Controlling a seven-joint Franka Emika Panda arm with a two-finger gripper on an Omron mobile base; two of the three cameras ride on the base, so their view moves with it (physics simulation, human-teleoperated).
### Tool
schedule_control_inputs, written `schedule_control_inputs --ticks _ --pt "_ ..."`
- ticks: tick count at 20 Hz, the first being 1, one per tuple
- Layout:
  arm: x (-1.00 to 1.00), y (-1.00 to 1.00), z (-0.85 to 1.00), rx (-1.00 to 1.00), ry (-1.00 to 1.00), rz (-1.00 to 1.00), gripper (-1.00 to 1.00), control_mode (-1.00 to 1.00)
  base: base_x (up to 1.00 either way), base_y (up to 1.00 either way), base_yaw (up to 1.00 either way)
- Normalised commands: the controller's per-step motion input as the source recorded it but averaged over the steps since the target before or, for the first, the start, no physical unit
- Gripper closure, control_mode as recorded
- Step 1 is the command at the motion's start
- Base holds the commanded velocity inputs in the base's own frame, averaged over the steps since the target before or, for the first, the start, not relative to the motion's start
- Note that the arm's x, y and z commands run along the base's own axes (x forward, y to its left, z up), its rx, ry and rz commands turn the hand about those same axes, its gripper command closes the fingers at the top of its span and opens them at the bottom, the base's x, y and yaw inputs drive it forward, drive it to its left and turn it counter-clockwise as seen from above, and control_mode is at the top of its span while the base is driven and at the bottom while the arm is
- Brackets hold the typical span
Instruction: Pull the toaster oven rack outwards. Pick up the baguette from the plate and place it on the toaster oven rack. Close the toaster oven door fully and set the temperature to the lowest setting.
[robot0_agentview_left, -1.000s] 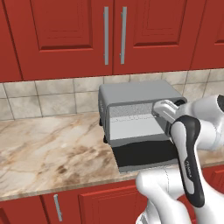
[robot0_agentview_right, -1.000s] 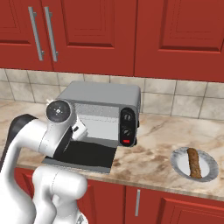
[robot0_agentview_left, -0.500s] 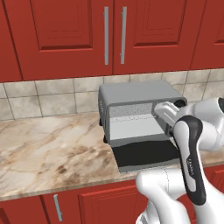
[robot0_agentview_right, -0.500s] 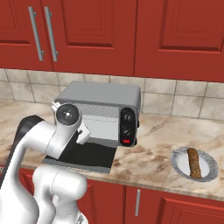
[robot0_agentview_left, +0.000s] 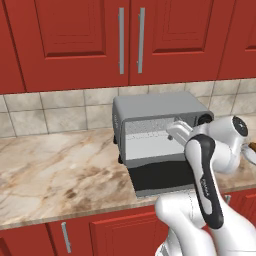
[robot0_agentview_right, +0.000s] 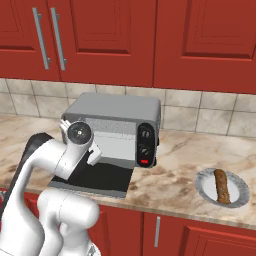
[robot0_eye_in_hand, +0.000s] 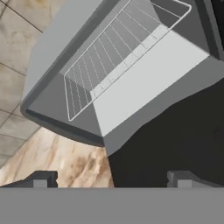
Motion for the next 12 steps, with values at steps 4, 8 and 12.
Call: schedule_control_inputs --ticks 4,8,12 --pt "0.19 0.24 -0.34 0.00 -0.07 -0.02 -1.00 -1.00 0.00 0.00 0.00" --pt "0.17 0.26 -0.29 0.00 -0.05 -0.07 -1.00 -1.00 0.00 0.00 0.00" --pt "0.17 0.29 -0.25 0.00 -0.05 -0.10 -1.00 -1.00 0.00 0.00 0.00"
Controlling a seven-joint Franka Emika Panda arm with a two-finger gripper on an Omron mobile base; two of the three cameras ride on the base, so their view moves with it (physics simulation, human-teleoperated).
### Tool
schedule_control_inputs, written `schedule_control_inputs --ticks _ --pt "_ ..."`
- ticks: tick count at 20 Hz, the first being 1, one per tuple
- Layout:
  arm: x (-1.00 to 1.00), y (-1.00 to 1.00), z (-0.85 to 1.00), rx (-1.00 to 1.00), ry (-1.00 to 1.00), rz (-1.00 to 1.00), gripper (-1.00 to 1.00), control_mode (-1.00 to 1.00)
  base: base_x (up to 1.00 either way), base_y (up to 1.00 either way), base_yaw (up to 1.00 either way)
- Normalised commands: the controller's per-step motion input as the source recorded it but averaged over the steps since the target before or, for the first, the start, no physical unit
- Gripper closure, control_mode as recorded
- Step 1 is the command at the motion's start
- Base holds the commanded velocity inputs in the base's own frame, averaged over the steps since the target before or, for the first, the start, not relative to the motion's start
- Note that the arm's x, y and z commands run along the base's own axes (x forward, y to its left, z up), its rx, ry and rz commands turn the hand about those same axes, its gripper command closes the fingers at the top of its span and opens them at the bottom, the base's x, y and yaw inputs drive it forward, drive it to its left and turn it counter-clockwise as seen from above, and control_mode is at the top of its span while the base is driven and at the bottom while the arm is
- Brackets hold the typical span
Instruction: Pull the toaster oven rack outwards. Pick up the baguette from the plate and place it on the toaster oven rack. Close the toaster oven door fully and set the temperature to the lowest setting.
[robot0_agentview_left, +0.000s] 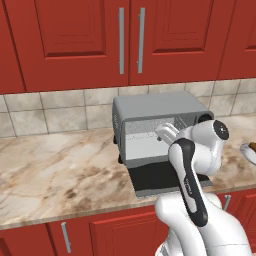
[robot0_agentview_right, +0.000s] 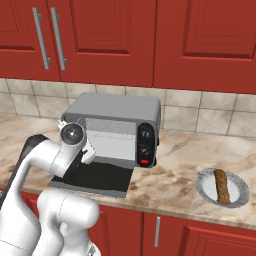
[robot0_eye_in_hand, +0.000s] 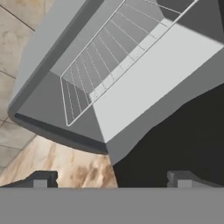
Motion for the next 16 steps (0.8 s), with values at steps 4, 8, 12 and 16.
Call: schedule_control_inputs --ticks 4,8,12,16 --pt "0.16 0.24 -0.19 0.00 -0.06 -0.11 -1.00 -1.00 0.00 0.00 0.00" --pt "0.15 0.09 -0.17 0.00 -0.07 -0.11 -1.00 -1.00 0.00 0.00 0.00" --pt "0.20 0.00 -0.25 0.02 -0.09 -0.09 -1.00 -1.00 0.00 0.00 0.00" --pt "0.18 0.00 -0.25 0.03 -0.05 -0.03 -1.00 -1.00 0.00 0.00 0.00"
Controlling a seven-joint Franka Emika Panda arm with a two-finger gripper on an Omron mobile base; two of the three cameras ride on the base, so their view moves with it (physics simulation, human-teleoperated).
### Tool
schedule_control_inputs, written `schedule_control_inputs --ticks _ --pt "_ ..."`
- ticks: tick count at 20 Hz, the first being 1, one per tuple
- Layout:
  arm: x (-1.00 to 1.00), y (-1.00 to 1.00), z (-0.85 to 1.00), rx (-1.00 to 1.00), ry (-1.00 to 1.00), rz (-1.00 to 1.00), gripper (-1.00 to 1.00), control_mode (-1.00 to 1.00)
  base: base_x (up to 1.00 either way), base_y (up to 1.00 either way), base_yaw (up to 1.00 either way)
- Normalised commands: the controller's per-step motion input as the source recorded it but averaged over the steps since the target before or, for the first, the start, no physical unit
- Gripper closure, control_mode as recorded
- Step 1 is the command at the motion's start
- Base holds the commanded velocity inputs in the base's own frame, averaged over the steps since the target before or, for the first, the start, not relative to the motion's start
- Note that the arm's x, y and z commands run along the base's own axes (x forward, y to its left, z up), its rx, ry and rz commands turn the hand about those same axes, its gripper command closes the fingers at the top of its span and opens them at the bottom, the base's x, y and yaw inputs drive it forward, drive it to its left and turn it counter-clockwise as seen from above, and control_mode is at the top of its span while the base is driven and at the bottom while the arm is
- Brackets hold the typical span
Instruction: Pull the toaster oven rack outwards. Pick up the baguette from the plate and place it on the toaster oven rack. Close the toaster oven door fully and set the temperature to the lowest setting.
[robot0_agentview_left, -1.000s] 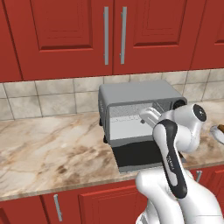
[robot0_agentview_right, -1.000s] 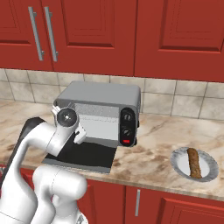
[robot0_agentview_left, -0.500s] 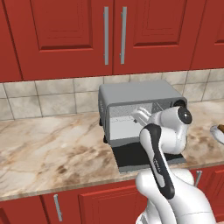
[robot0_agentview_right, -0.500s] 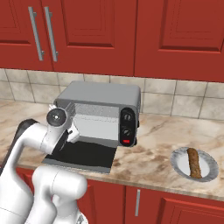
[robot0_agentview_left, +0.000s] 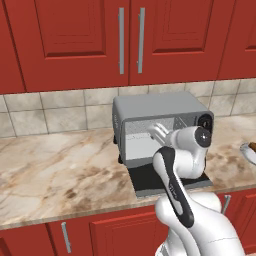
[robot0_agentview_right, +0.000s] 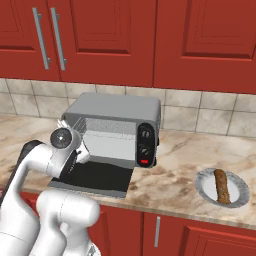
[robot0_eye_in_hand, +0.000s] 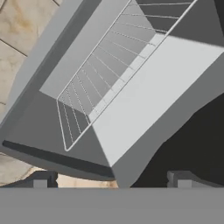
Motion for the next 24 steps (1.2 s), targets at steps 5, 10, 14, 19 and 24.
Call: schedule_control_inputs --ticks 5,10,14,19,24 --pt "0.18 0.00 -0.17 0.03 -0.01 -0.01 -1.00 -1.00 0.00 0.00 0.00" --pt "0.18 0.00 -0.17 0.01 0.00 0.00 -1.00 -1.00 0.00 0.00 0.00" --pt "0.30 0.00 -0.40 0.00 0.00 0.00 -1.00 -1.00 0.00 0.00 0.00" --pt "0.31 0.00 -0.38 0.00 0.00 -0.01 -1.00 -1.00 0.00 0.00 0.00" --pt "0.30 0.00 -0.32 0.00 0.00 -0.01 -1.00 -1.00 0.00 0.00 0.00"
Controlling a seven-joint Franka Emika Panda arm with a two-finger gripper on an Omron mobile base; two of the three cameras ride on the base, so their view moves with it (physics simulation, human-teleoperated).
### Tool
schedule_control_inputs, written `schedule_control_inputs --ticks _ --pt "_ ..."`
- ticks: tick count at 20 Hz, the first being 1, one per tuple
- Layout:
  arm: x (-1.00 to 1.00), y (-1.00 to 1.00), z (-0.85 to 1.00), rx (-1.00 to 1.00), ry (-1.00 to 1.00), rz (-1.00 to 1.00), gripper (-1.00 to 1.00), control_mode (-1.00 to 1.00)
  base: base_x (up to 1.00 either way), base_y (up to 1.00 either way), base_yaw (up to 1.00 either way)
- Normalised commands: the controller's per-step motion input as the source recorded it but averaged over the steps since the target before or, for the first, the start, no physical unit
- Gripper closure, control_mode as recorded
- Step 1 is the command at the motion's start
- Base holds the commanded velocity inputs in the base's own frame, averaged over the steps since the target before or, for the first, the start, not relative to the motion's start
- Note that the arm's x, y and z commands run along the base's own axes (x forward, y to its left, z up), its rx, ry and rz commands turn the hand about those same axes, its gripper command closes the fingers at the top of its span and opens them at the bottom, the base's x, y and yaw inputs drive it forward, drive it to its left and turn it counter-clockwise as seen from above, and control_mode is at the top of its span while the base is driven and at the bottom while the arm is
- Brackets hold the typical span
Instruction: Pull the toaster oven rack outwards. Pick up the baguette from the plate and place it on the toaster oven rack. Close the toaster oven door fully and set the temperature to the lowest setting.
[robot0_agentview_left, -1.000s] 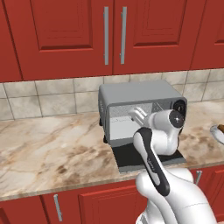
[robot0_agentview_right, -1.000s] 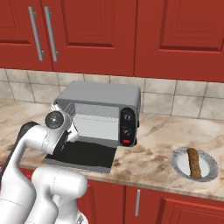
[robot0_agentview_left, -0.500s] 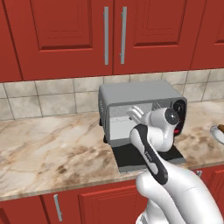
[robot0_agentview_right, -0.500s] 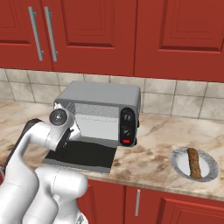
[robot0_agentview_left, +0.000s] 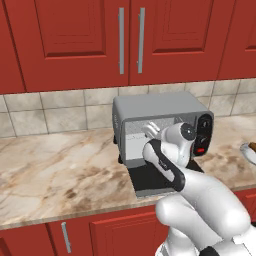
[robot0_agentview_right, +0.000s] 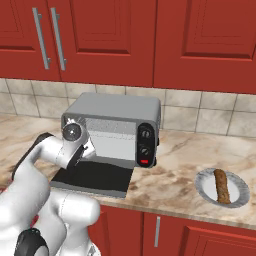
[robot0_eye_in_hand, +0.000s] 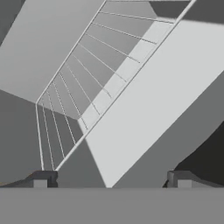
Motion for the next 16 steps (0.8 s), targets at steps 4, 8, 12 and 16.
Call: schedule_control_inputs --ticks 4,8,12,16 --pt "0.31 0.00 -0.30 0.00 0.00 -0.01 -1.00 -1.00 0.00 0.00 0.00" --pt "0.29 0.00 -0.25 0.00 -0.01 0.00 -1.00 -1.00 0.00 0.00 0.00" --pt "0.28 0.00 -0.18 0.00 -0.01 0.00 -1.00 -1.00 0.00 0.00 0.00" --pt "0.27 0.00 -0.13 0.00 -0.01 0.00 -1.00 -1.00 0.00 0.00 0.00"
